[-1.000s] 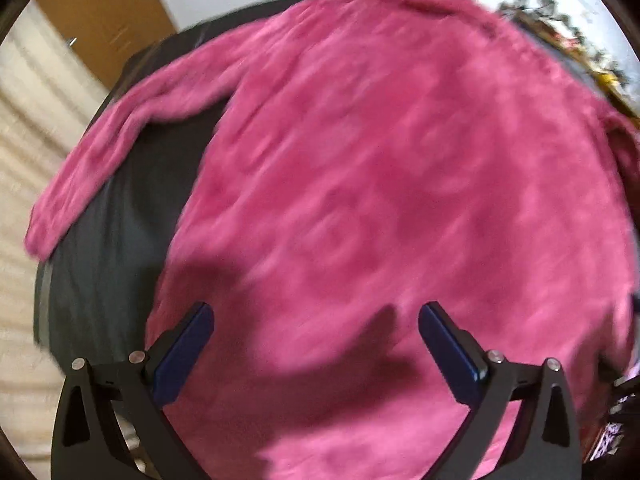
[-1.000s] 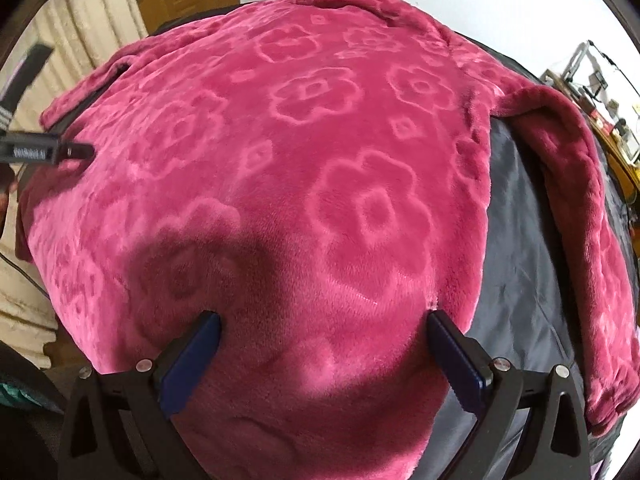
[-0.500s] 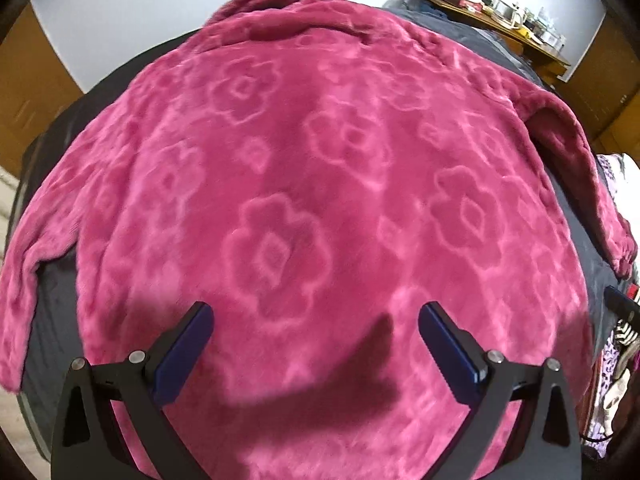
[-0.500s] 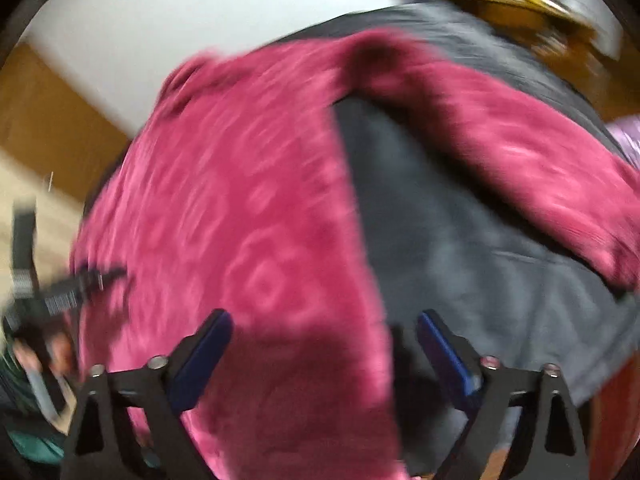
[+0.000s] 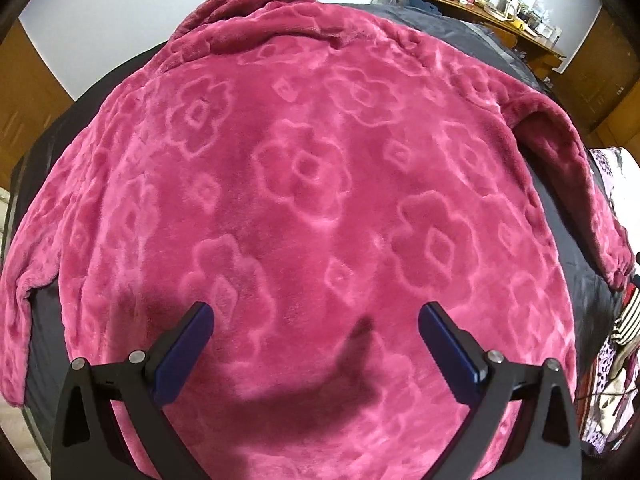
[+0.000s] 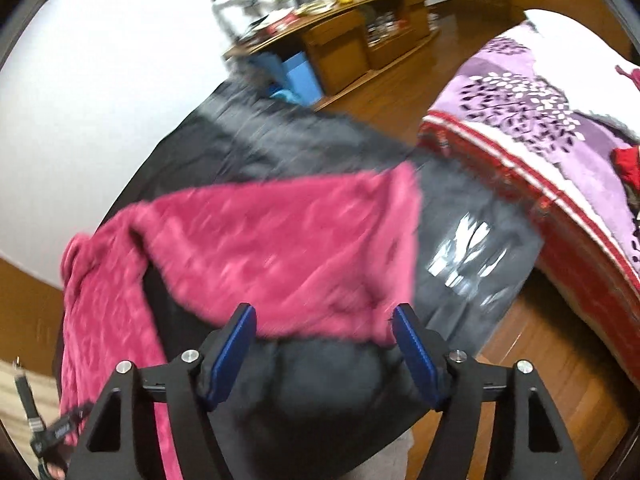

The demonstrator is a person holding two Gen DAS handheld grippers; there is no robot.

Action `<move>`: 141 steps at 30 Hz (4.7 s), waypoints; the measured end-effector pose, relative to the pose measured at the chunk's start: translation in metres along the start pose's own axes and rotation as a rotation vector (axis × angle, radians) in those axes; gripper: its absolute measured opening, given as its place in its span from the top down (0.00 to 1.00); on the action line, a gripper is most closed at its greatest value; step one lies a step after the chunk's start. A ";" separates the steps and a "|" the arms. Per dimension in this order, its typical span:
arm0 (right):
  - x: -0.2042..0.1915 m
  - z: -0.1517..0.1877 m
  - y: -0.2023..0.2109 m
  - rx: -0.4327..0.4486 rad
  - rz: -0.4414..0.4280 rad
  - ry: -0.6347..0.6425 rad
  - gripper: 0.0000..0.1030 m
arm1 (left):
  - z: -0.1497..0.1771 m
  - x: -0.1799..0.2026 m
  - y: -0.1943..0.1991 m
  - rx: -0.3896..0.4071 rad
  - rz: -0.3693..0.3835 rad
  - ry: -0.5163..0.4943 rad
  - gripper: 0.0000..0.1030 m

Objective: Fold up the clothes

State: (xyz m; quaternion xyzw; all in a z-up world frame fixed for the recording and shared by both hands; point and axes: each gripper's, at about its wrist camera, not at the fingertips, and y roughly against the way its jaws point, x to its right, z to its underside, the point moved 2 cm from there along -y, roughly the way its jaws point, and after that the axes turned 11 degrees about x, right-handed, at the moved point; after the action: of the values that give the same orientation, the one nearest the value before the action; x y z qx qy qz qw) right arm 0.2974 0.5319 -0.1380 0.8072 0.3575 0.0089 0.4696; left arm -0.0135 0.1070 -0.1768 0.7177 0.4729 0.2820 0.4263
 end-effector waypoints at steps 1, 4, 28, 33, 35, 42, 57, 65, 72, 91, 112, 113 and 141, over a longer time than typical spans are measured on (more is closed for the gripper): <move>0.000 -0.009 -0.010 0.008 0.010 -0.009 0.35 | -0.001 0.002 0.001 0.001 -0.007 0.002 0.00; 0.012 -0.026 -0.027 0.015 0.029 -0.010 0.36 | -0.003 0.009 0.001 -0.002 -0.024 0.006 0.00; -0.007 -0.037 -0.103 -0.053 0.011 0.341 0.70 | -0.006 0.088 -0.003 -0.033 -0.082 0.013 0.00; -0.013 -0.042 -0.095 -0.037 -0.034 0.340 0.83 | -0.004 0.091 -0.005 -0.041 -0.088 0.017 0.00; -0.013 -0.054 -0.090 -0.020 -0.070 0.300 0.85 | -0.004 0.089 -0.005 -0.045 -0.094 0.024 0.00; -0.034 -0.116 -0.044 0.158 -0.169 0.203 0.86 | -0.005 0.075 -0.003 -0.044 -0.108 0.052 0.00; -0.169 -0.230 0.039 0.500 -0.365 0.192 0.88 | -0.006 0.033 0.018 -0.006 -0.065 0.141 0.00; -0.308 -0.188 0.068 0.484 -0.616 0.346 0.89 | 0.003 -0.009 0.027 0.021 -0.042 0.230 0.00; -0.395 -0.111 0.032 0.341 -0.686 0.495 0.89 | 0.014 -0.049 0.026 0.029 -0.037 0.290 0.00; -0.216 -0.053 -0.067 0.071 -0.278 0.424 0.36 | -0.056 0.061 0.010 0.067 0.390 0.208 0.00; -0.239 0.045 -0.151 -0.138 -0.425 0.895 0.36 | -0.071 0.113 -0.026 -0.040 0.366 0.338 0.00; -0.239 0.046 -0.157 -0.156 -0.424 0.893 0.36 | -0.071 0.113 -0.026 -0.040 0.363 0.344 0.00; -0.186 -0.016 -0.138 -0.142 -0.432 0.546 0.86 | -0.081 0.179 -0.067 -0.082 0.606 0.520 0.00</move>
State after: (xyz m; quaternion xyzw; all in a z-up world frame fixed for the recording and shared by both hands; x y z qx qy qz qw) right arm 0.0749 0.4768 -0.1744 0.6461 0.6308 0.1496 0.4029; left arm -0.0381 0.3124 -0.1969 0.7119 0.3201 0.5858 0.2181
